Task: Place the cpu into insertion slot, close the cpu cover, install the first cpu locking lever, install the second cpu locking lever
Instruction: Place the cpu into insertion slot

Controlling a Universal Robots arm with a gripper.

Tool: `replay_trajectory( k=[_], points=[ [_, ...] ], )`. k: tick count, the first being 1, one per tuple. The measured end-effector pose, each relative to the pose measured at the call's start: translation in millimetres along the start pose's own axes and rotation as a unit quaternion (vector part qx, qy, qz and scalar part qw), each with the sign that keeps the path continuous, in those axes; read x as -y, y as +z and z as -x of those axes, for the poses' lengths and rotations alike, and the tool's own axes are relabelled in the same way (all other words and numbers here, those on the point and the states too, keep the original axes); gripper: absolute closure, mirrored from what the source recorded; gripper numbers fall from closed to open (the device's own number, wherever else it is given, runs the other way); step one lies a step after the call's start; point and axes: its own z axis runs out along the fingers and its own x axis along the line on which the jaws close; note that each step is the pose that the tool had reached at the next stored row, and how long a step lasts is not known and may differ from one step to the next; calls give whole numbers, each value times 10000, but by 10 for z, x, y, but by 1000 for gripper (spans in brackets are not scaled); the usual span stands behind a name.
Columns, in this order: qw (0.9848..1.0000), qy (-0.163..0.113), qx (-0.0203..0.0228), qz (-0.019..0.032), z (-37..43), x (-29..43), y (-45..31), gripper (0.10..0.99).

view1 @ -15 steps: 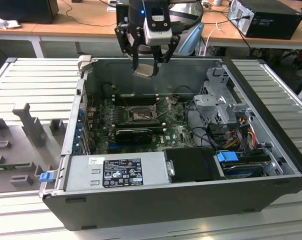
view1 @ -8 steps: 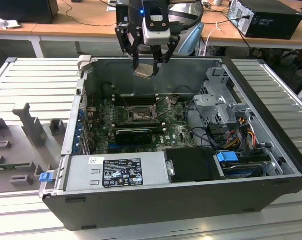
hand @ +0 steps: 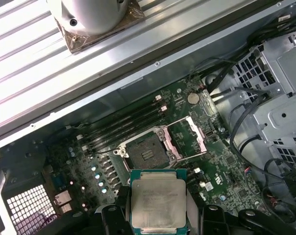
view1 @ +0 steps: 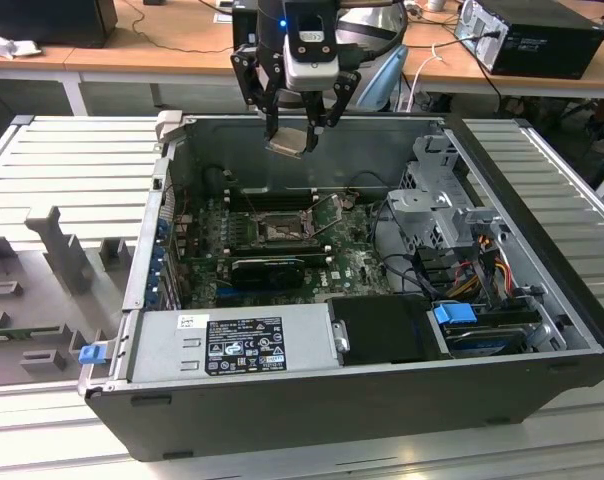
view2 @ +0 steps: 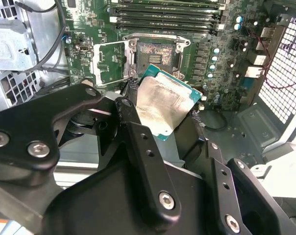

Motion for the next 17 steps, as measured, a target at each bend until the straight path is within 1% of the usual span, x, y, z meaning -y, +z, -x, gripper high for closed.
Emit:
replay_trajectory(
  k=[17],
  points=[
    [9995,317,28,6,0,0,0,545]
  ],
)
